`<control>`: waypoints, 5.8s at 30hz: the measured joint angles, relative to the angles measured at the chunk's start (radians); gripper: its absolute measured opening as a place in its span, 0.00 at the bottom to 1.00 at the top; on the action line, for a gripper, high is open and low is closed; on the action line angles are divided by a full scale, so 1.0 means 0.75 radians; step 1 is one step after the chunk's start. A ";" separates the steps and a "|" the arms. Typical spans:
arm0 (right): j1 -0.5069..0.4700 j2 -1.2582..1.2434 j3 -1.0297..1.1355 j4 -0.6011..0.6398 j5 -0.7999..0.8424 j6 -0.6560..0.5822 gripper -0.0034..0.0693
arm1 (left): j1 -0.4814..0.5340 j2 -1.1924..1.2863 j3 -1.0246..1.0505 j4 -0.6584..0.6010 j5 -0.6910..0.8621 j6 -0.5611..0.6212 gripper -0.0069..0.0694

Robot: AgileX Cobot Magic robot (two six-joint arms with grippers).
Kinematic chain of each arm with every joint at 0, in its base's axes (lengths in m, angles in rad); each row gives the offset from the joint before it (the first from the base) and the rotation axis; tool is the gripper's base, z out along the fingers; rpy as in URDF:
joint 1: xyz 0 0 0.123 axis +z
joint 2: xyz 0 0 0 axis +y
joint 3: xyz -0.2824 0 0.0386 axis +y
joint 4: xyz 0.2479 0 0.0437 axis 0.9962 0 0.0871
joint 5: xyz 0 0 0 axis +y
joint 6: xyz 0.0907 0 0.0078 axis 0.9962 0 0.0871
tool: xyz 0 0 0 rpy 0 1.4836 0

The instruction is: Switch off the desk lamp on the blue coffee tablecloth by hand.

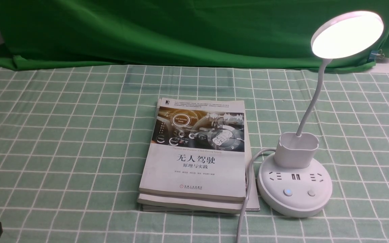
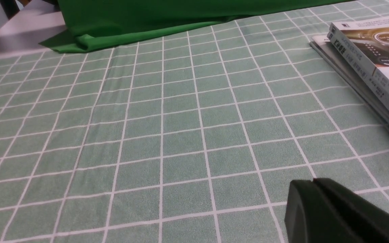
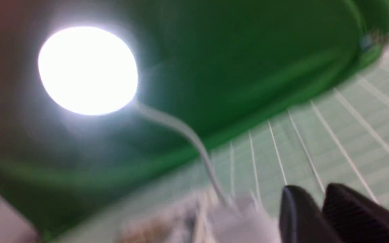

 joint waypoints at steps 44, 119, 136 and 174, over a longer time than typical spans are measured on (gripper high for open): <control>0.292 2.023 -1.050 -0.054 0.649 -0.587 0.10 | 0.000 0.000 0.000 0.000 0.000 0.000 0.09; 0.292 1.203 -0.645 -0.076 0.550 -0.456 0.12 | 0.000 0.000 0.000 -0.002 0.000 0.000 0.09; 0.287 0.607 -0.342 -0.227 0.190 -0.357 0.09 | 0.000 0.000 0.000 0.000 0.000 0.000 0.09; -0.042 -0.131 0.187 -0.233 -0.004 -0.531 0.09 | 0.000 0.000 0.000 0.000 0.000 0.000 0.09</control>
